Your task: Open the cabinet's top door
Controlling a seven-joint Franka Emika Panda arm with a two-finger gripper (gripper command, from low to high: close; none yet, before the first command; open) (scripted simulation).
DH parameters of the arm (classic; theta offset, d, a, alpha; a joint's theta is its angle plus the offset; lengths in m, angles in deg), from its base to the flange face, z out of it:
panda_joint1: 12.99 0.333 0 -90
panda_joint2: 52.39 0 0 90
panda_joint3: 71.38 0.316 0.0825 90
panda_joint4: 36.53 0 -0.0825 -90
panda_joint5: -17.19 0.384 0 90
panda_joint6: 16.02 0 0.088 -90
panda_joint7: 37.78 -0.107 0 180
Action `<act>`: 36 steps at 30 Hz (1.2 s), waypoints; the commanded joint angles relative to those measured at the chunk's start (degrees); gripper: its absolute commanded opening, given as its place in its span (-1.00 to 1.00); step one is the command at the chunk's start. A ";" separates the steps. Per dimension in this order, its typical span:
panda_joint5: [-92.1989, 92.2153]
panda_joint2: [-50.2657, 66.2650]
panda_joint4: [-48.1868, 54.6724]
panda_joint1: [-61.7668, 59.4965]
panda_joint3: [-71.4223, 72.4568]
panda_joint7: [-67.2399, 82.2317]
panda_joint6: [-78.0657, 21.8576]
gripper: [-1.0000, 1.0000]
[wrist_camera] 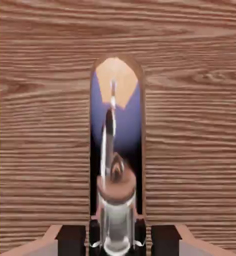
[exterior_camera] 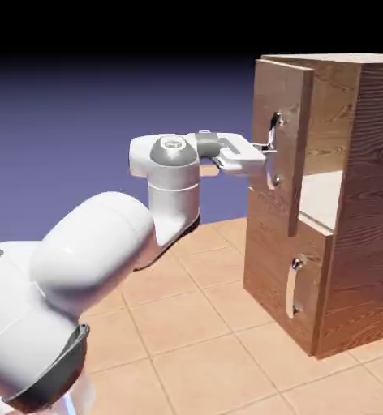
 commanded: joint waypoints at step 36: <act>65.36 -60.46 28.22 20.32 27.84 -36.60 -63.35 -1.00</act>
